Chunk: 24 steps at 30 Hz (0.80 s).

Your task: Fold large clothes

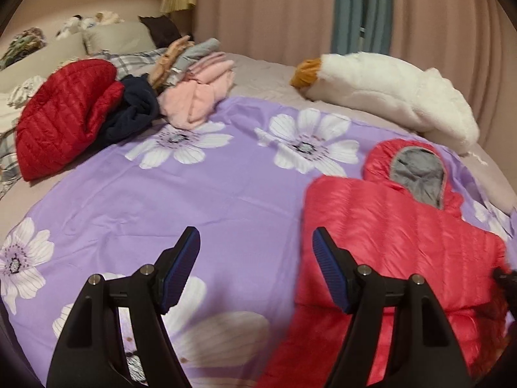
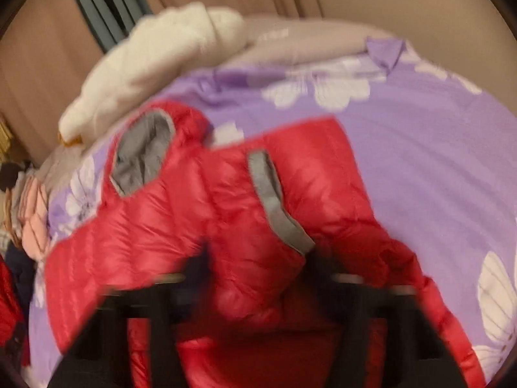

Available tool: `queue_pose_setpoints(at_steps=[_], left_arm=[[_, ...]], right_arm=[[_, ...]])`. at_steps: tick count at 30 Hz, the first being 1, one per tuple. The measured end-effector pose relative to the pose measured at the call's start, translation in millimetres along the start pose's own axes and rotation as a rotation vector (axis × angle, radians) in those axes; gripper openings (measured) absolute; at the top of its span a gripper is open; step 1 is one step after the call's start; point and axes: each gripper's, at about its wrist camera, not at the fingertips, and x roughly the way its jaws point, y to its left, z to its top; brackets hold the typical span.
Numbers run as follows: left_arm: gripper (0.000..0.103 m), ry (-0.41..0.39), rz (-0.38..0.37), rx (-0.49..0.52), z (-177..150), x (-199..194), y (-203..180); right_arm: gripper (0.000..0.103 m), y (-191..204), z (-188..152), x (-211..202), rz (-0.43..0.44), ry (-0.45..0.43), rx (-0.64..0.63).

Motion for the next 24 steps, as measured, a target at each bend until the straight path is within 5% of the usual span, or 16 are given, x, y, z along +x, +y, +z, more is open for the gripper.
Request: queue_pose_setpoints(at_steps=[3, 6, 8, 10, 13, 15, 16, 19, 22, 24], left_arm=[[0.071, 0.018, -0.024, -0.039, 4, 2, 5], [0.071, 0.005, -0.024, -0.036, 3, 0, 1], [0.071, 0.016, -0.011, -0.01, -1, 2, -8], [0.071, 0.044, -0.024, 0.022, -8, 9, -16], [0.071, 0.086, -0.007, 0.068, -17, 21, -24], [0.07, 0.087, -0.009, 0.076, -18, 22, -25], [0.07, 0.074, -0.01, 0.072, -17, 20, -24], [0.07, 0.022, -0.028, 0.051, -9, 11, -23], [0.069, -0.001, -0.05, 0.034, 5, 6, -33], [0.059, -0.015, -0.082, 0.022, 15, 5, -46]], right_arm=[[0.015, 2, 21, -31, 0.024, -0.082, -0.004], [0.015, 2, 29, -50, -0.072, -0.156, -0.089], [0.015, -5, 29, -35, -0.19, -0.128, -0.112], [0.017, -20, 21, -7, -0.236, -0.001, -0.114], [0.031, -31, 5, 2, -0.235, -0.001, -0.133], [0.065, -31, 7, -7, -0.275, -0.021, -0.132], [0.069, -33, 12, -14, -0.267, -0.024, -0.116], [0.069, -41, 29, -38, -0.168, -0.056, -0.039], [0.069, -37, 42, -61, -0.164, -0.13, -0.01], [0.069, -25, 49, -69, -0.152, -0.152, -0.007]])
